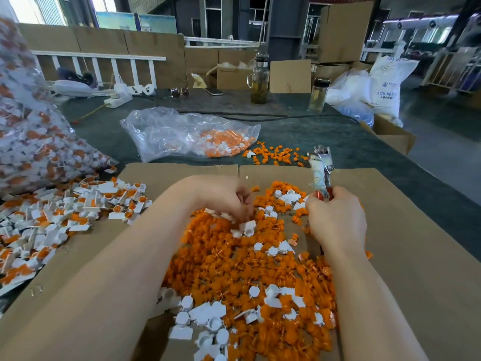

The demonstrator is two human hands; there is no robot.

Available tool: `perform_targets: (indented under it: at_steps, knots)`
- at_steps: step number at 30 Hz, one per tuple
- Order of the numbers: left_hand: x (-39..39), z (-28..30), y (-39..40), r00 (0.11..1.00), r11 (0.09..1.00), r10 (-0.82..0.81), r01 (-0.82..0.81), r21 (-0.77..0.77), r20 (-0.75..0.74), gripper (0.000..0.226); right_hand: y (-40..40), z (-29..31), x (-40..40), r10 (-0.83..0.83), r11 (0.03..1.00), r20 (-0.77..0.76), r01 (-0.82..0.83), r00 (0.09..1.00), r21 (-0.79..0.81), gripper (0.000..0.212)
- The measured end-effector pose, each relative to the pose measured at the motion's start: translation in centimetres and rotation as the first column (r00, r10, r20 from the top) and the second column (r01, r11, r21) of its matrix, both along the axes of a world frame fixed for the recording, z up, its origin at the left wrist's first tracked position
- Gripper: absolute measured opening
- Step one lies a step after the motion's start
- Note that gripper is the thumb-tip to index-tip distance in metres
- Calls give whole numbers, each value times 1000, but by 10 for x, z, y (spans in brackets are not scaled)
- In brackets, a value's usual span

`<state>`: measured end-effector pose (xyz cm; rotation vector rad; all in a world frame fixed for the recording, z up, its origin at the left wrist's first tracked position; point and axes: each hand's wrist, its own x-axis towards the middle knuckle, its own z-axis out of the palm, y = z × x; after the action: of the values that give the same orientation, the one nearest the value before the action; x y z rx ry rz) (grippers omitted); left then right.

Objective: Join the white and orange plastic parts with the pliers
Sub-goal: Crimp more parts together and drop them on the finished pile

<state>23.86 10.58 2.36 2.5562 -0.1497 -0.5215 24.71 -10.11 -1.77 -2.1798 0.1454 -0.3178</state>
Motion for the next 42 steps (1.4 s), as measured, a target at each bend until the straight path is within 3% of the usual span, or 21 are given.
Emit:
perform_targets:
  at_steps: [3,7,10,13,16,18,23,30,34,42]
  knots:
    - [-3,14,-3,996,995,-79,81,54,-40,22,-3,1,1,-41,999,6,41,999,29,9]
    - [17,1,-33,967,999,31,-35,11,254,29,-4,1,1,-66,997,26,65,997,45,9]
    - [38,-20,-63,929,996,-34,1,89,369,48,-4,1,1,-81,995,35,79,996,60,10]
    - [57,-32,-87,917,974,-142,63,216,373,58,-4,1,2,-91,993,44,88,995,73,9]
    - [69,-42,-100,947,959,-192,126,254,258,62,-4,-1,3,-89,993,33,86,995,78,6]
    - [70,-45,-103,956,956,-194,134,261,219,58,-3,-3,4,-86,994,28,84,996,66,7]
    - [65,-41,-98,947,961,-147,68,269,285,36,-3,-3,4,-79,995,30,77,996,63,6]
    - [38,-22,-61,974,961,-121,65,270,194,7,0,-3,0,-36,999,11,36,999,11,9]
    - [12,-15,-42,983,972,-92,54,228,160,10,3,-2,-1,26,998,-13,-27,1000,-61,13]
    - [-26,-13,-19,962,984,-49,0,178,269,10,8,-1,-5,146,946,-143,-180,979,-269,8]
